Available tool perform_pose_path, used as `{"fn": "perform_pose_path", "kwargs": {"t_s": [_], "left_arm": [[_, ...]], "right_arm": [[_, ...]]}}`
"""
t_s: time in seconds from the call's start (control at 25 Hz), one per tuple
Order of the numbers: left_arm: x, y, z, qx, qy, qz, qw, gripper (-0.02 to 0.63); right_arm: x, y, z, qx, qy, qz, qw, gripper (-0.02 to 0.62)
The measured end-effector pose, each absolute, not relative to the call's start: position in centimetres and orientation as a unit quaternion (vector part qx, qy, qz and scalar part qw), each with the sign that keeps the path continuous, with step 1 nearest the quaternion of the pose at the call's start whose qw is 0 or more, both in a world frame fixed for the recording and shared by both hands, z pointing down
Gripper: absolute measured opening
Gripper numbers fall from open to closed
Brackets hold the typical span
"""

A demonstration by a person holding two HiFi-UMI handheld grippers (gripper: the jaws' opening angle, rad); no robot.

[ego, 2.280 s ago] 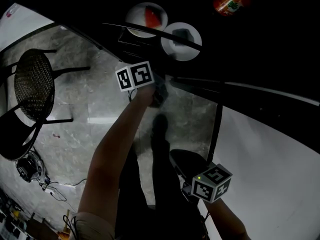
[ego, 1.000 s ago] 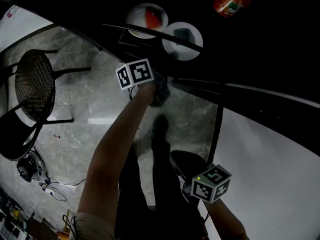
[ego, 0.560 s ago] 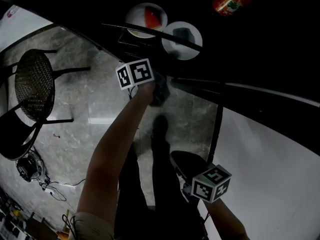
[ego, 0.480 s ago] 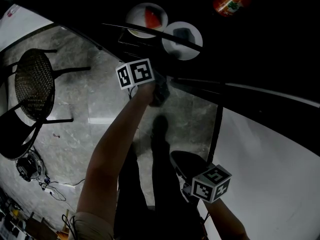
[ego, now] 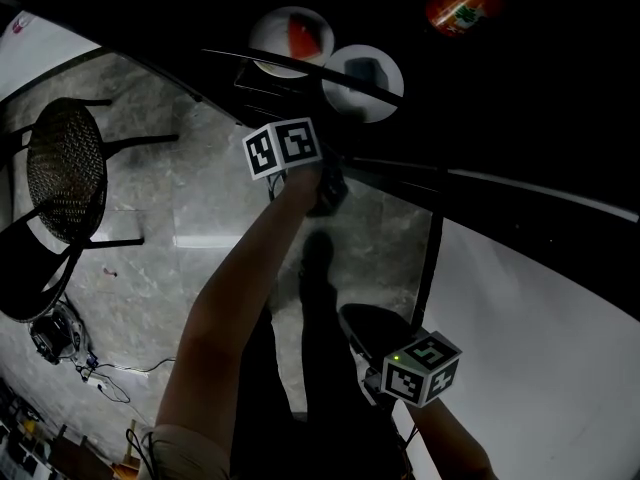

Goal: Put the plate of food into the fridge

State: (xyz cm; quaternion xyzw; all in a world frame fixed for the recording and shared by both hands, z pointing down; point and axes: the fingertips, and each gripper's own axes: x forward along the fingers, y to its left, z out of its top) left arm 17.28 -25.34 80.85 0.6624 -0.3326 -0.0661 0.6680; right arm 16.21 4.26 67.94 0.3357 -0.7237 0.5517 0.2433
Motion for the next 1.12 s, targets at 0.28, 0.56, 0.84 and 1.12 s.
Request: {"fn": "perform_pose_path", "kwargs": {"t_s": [0.28,0.56,0.84,1.12], "left_arm": [[17.2,-25.5,81.2,0.658,-0.334,-0.069,0.671,0.192],[17.4,-26.0,81.6,0.648,-0.327,-0.061,0.685,0.207],[17.9,-26.5,81.8,0.651,-0.323,-0.058,0.684,0.227],[18.4,-27.2,82.0,0.67,-0.335,-0.039,0.661,0.252]], "right_arm": [[15.9,4.0,67.8,0.336,-0.725,0.552,0.238,0.029],[15.6,4.0,67.9,0.336,-0.726,0.553,0.236,0.028],[15.8,4.1,67.9,0.341,-0.724,0.553,0.233,0.028],[16.3,4.3,68.0,0.348,-0.72,0.554,0.232,0.028]]}}
